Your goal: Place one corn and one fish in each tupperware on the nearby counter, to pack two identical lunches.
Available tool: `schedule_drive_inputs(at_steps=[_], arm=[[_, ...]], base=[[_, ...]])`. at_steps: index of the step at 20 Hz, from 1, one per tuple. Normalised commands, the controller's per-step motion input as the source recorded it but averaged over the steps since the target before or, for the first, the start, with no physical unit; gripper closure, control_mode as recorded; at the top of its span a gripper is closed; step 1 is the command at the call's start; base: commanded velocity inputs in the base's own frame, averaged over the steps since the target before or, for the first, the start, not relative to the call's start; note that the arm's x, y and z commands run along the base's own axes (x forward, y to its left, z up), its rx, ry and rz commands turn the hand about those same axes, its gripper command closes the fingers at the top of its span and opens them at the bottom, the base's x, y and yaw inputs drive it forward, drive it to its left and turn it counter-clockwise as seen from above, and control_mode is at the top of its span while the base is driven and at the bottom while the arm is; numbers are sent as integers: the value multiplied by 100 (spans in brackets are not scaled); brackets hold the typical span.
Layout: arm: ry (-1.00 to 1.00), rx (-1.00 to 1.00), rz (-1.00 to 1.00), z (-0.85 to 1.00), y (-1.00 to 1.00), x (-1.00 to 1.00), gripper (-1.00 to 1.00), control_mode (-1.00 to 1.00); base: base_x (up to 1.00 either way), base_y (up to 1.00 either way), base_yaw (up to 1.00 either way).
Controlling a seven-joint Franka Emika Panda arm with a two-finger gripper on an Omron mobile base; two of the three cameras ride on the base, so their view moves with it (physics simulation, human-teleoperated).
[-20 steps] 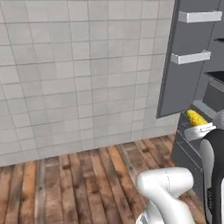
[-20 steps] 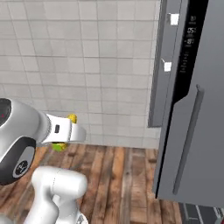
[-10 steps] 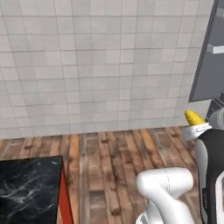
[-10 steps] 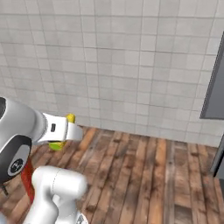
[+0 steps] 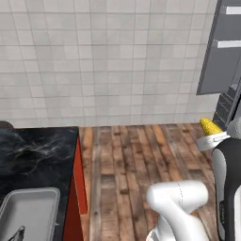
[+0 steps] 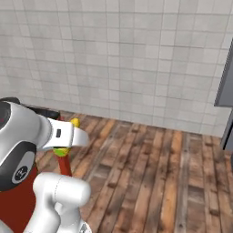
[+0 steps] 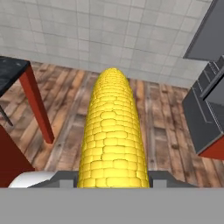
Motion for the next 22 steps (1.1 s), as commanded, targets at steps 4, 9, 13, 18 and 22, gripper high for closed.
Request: schedule_drive_inputs(at_steps=[4,9,13,18,22], arm=[[0,0,0,0,0,0,100,100],[0,0,0,0,0,0,100,100],[0,0,0,0,0,0,100,100],[0,0,0,0,0,0,100,100],[0,0,0,0,0,0,100,100]], base=[[-100,31,4],[-100,35,2],[-100,42,1],[-99,58,0],[-51,87,0]])
